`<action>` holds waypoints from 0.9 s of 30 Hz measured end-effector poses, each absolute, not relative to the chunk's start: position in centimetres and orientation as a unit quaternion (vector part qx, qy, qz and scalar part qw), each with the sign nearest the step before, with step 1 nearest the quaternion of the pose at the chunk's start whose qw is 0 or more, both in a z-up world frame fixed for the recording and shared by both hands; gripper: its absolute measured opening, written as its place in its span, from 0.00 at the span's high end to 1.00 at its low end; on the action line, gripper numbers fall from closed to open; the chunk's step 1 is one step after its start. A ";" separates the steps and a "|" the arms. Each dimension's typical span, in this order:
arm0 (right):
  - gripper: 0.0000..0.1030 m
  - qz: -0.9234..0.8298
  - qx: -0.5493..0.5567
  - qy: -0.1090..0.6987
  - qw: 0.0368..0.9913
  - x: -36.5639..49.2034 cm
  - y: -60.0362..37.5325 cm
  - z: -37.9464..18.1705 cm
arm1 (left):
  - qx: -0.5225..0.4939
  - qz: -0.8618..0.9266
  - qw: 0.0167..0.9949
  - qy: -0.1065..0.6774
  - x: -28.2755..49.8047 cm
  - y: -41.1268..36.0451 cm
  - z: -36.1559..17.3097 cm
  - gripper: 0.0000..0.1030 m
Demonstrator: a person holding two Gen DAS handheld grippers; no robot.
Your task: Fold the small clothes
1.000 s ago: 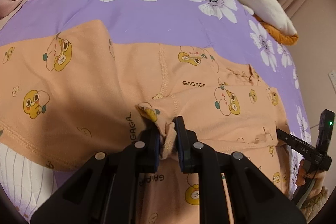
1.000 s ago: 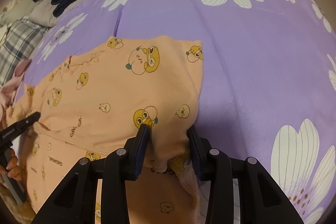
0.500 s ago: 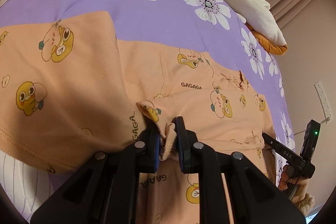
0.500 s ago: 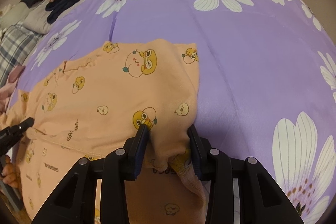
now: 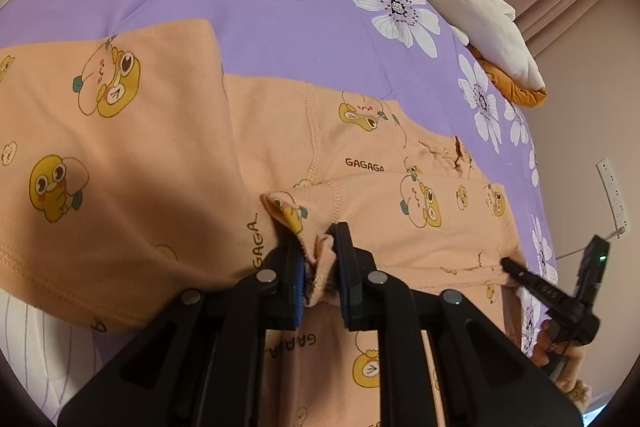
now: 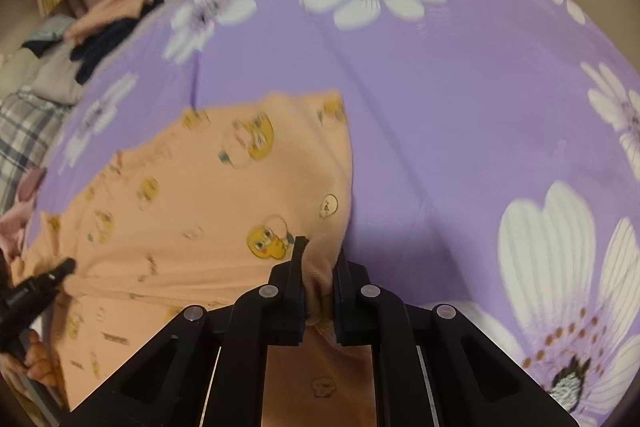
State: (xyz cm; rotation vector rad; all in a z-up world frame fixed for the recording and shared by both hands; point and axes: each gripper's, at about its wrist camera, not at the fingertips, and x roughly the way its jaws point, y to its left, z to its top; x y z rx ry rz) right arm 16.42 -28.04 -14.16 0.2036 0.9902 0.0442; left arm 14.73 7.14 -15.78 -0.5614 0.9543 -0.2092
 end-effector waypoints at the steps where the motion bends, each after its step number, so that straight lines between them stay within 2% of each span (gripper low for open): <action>1: 0.91 0.018 0.100 0.470 0.877 16.4 -28.0 -14.4 | -0.276 -0.099 0.842 0.453 14.7 7.3 -15.9 0.85; 6: 0.91 0.016 0.113 0.463 0.879 16.3 -28.2 -14.4 | -0.312 -0.106 0.826 0.456 14.9 8.1 -16.2 0.85; 27: 0.91 0.001 0.083 0.448 0.890 15.9 -27.4 -14.5 | -0.306 -0.107 0.832 0.450 14.6 7.6 -16.0 0.84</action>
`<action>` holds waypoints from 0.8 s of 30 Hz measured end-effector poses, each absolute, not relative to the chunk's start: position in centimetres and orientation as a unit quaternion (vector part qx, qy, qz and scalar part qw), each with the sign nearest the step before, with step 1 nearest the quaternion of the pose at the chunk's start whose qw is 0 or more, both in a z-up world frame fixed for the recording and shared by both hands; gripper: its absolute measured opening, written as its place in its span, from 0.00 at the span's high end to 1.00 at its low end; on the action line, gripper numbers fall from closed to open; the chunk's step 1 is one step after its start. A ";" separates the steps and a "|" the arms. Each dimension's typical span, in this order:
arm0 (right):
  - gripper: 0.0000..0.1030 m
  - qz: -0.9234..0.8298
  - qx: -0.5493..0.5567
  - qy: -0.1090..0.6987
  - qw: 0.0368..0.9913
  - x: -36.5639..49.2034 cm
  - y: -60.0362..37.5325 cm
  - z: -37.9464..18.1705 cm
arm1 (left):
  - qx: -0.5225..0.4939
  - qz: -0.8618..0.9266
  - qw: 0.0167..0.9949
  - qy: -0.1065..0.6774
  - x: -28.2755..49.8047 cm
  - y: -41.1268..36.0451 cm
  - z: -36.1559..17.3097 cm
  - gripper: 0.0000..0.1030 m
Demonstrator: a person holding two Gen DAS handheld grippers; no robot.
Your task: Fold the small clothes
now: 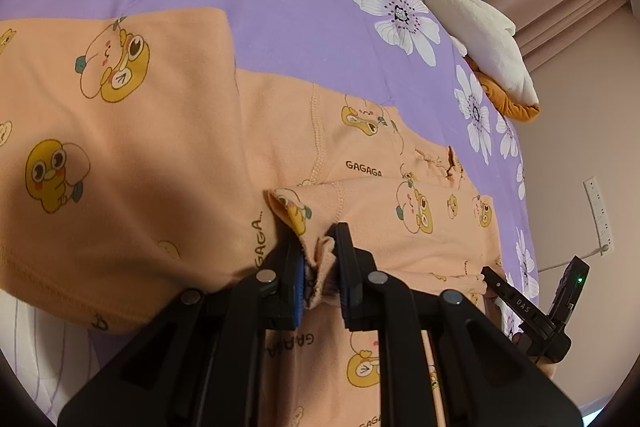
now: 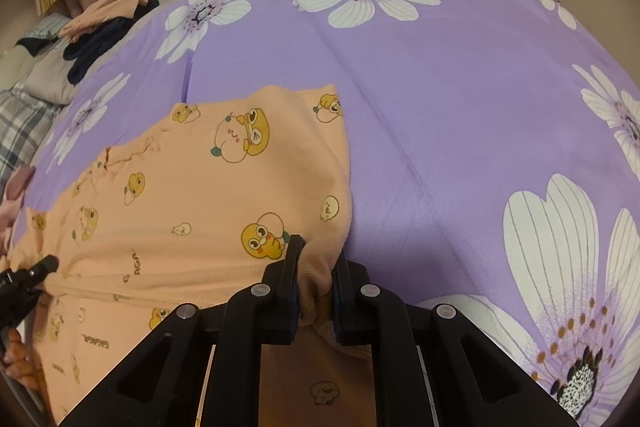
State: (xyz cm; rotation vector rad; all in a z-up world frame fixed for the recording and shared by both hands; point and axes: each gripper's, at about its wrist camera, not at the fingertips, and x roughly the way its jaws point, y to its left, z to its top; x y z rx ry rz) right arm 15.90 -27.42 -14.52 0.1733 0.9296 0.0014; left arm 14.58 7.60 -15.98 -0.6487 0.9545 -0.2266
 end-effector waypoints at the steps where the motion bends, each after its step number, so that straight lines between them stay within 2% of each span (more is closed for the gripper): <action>1: 0.91 0.000 0.082 0.447 0.891 15.9 -27.4 -14.5 | -0.306 -0.107 0.832 0.450 14.6 7.6 -16.0 0.84; 15: 0.91 -0.001 0.081 0.445 0.892 15.8 -27.3 -14.6 | -0.294 -0.108 0.834 0.454 14.8 7.2 -15.6 0.84; 17: 0.91 -0.003 0.082 0.447 0.891 15.8 -27.3 -14.5 | -0.278 -0.118 0.836 0.459 14.9 6.8 -14.8 0.71; 19: 0.86 -0.006 0.094 0.455 0.886 15.7 -27.5 -14.2 | -0.271 -0.122 0.840 0.454 14.6 6.6 -14.0 0.59; 20: 0.75 -0.011 0.110 0.463 0.879 15.6 -27.7 -13.7 | -0.261 -0.118 0.846 0.449 14.1 6.5 -13.4 0.50; 21: 0.56 -0.013 0.133 0.461 0.877 15.3 -28.2 -13.0 | -0.246 -0.108 0.854 0.445 13.7 6.5 -12.8 0.46; 23: 0.37 -0.016 0.155 0.430 0.889 14.2 -28.6 -11.1 | -0.215 -0.086 0.877 0.422 12.6 6.9 -11.2 0.30; 24: 0.33 -0.019 0.156 0.413 0.897 13.5 -28.5 -9.9 | -0.208 -0.078 0.885 0.408 12.1 7.4 -10.4 0.25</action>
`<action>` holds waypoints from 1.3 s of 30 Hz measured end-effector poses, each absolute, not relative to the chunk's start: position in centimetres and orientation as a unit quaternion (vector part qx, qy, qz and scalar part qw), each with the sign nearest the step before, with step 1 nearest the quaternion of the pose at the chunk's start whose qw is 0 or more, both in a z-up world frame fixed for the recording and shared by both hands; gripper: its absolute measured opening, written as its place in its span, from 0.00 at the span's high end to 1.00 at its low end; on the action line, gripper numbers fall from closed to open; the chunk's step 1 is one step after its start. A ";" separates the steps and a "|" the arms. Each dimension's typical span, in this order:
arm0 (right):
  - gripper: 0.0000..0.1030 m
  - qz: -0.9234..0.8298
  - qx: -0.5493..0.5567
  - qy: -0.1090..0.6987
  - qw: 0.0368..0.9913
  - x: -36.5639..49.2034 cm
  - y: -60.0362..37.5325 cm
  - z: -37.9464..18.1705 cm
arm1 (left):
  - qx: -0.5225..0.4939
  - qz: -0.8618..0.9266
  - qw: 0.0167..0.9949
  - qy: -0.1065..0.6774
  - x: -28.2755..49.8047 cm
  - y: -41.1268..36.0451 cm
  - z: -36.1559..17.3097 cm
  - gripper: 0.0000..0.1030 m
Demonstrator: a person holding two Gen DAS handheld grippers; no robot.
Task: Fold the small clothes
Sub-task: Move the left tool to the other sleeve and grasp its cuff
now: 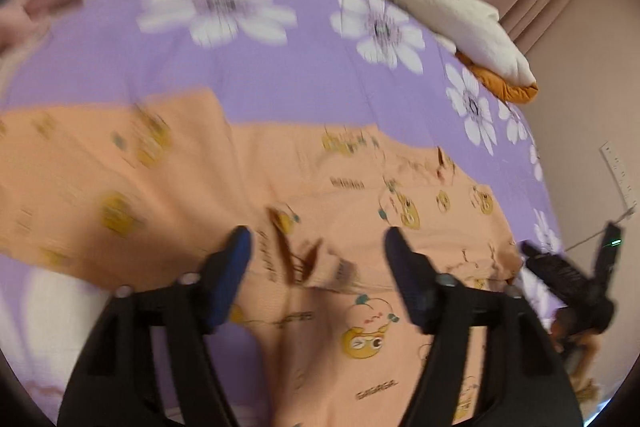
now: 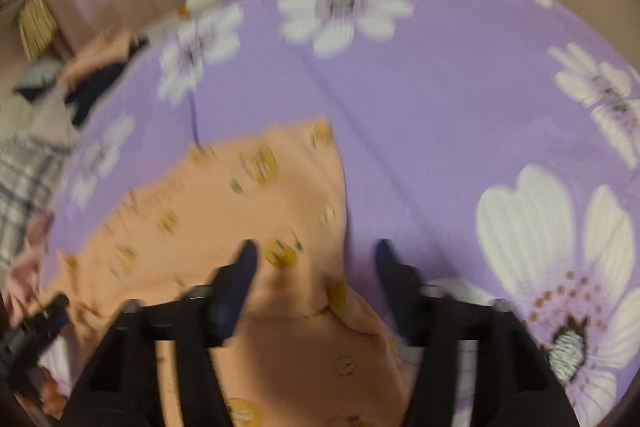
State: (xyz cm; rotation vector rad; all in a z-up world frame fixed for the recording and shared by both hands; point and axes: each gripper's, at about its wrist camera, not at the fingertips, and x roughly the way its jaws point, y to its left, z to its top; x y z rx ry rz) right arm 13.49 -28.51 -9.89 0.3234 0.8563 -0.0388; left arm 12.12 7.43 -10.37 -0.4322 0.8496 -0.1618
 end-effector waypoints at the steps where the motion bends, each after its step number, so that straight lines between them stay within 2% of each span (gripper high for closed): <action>1: 0.31 -0.017 0.152 0.405 0.901 13.0 -28.3 -9.0 | -0.207 -0.073 0.889 0.402 11.9 7.9 -10.0 0.22; 3: 0.26 -0.007 0.142 0.397 0.907 12.4 -27.5 -7.4 | -0.217 -0.055 0.895 0.385 11.1 9.6 -8.9 0.12; 5: 0.22 -0.001 0.137 0.393 0.909 11.8 -26.6 -6.2 | -0.228 -0.037 0.898 0.374 10.5 11.2 -8.3 0.09; 10: 0.20 0.047 0.112 0.390 0.913 11.1 -23.2 -4.5 | -0.234 0.052 0.898 0.368 9.2 15.4 -8.2 0.09; 16: 0.20 0.078 0.085 0.382 0.917 10.7 -19.9 -3.9 | -0.299 0.096 0.876 0.367 8.5 20.5 -8.8 0.09; 31: 0.20 0.072 0.098 0.417 0.901 10.6 -18.4 -6.8 | -0.383 0.213 0.823 0.361 5.9 28.7 -11.1 0.11; 34: 0.20 0.073 0.098 0.416 0.901 10.5 -18.4 -6.8 | -0.400 0.217 0.814 0.360 5.7 29.4 -11.8 0.14; 37: 0.20 0.073 0.099 0.418 0.900 10.6 -18.4 -6.9 | -0.423 0.206 0.804 0.364 6.0 29.7 -12.6 0.23; 39: 0.20 0.075 0.099 0.420 0.899 10.6 -18.4 -7.1 | -0.425 0.198 0.804 0.365 6.3 29.7 -12.7 0.37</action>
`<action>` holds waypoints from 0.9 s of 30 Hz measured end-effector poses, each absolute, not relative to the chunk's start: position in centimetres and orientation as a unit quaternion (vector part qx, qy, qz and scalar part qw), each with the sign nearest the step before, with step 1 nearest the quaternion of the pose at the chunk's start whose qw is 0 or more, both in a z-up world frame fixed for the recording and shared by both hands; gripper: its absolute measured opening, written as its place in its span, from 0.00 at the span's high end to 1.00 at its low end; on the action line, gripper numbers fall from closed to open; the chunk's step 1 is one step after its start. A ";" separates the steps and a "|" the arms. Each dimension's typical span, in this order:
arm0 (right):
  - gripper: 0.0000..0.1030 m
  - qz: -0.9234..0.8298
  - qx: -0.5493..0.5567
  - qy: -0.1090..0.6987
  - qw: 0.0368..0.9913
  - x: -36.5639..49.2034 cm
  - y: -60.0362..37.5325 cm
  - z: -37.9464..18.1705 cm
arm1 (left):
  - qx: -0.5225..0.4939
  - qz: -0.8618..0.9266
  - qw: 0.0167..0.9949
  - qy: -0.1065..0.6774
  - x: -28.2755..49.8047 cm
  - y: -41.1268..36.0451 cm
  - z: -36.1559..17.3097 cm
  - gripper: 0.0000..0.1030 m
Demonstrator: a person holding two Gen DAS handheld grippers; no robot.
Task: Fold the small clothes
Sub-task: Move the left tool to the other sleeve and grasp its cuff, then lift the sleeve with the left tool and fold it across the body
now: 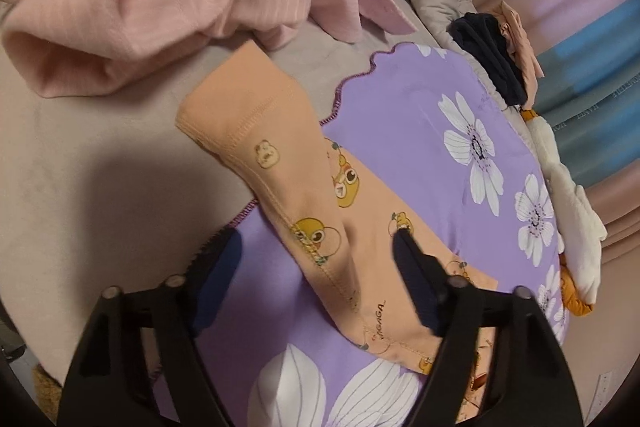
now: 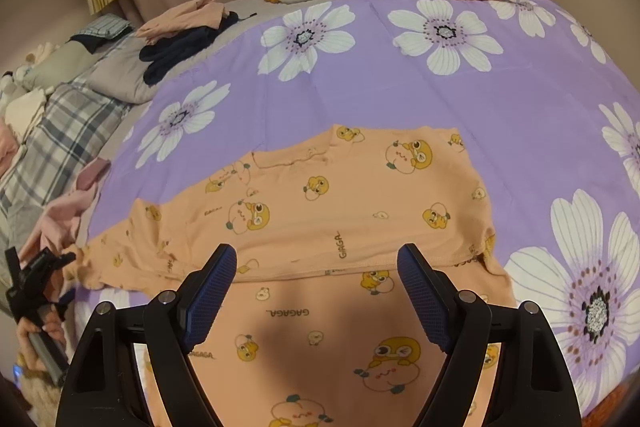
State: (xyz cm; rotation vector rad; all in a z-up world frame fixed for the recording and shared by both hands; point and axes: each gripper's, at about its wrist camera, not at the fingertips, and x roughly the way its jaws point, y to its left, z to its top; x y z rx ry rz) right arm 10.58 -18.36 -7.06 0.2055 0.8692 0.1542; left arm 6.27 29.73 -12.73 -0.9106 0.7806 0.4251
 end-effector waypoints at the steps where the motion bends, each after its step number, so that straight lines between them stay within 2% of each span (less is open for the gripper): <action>1: 0.20 0.076 0.100 0.421 0.898 10.6 -18.4 -7.2 | -0.422 0.198 0.806 0.364 6.4 29.7 -12.8 0.41; 5: 0.20 0.075 0.099 0.427 0.896 10.7 -18.2 -7.5 | -0.427 0.200 0.806 0.358 7.0 29.9 -13.3 0.64; 6: 0.20 0.075 0.099 0.428 0.895 10.8 -18.2 -7.6 | -0.430 0.199 0.806 0.355 7.1 30.1 -13.4 0.76; 7: 0.20 0.075 0.098 0.429 0.895 10.8 -18.1 -7.7 | -0.435 0.201 0.804 0.352 7.2 30.2 -13.6 0.83; 8: 0.20 0.075 0.098 0.430 0.895 10.8 -18.1 -7.8 | -0.440 0.204 0.802 0.349 7.2 30.4 -13.8 0.94; 16: 0.20 0.075 0.094 0.427 0.896 10.7 -18.0 -7.8 | -0.404 0.193 0.845 0.291 7.0 28.8 -10.3 0.96; 27: 0.20 0.074 0.102 0.424 0.897 10.5 -18.4 -7.8 | -0.374 0.040 0.890 0.259 8.4 22.7 -6.5 0.96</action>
